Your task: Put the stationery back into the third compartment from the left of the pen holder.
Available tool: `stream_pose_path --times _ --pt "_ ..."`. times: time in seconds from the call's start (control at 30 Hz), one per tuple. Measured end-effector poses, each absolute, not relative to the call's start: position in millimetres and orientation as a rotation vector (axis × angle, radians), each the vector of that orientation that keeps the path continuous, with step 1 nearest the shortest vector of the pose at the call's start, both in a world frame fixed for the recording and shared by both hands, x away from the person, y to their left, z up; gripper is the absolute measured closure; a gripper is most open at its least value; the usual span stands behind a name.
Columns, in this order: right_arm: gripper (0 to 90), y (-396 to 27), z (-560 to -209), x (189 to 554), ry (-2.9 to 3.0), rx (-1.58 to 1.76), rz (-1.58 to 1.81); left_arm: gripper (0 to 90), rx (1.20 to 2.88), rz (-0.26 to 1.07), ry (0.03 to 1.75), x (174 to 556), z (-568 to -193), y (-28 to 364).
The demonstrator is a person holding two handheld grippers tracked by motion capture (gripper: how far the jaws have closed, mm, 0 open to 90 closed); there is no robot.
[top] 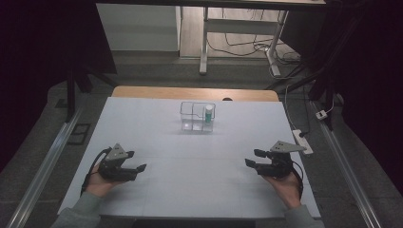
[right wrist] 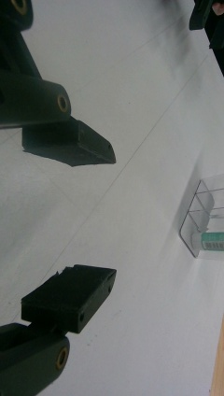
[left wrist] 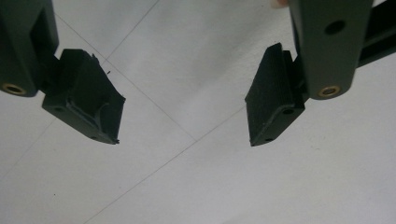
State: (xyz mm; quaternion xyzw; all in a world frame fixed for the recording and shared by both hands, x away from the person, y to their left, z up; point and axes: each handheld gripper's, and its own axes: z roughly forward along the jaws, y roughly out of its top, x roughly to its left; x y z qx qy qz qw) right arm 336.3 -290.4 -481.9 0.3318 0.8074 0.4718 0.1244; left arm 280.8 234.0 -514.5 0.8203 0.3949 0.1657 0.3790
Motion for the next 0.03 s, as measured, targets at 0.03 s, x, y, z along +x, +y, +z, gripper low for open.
stream_pose_path --times 0.03 --pt "37.5 -290.8 -481.9 336.1 2.354 0.966 1.370 27.3 2.094 0.423 1.009 280.7 -514.4 234.2"
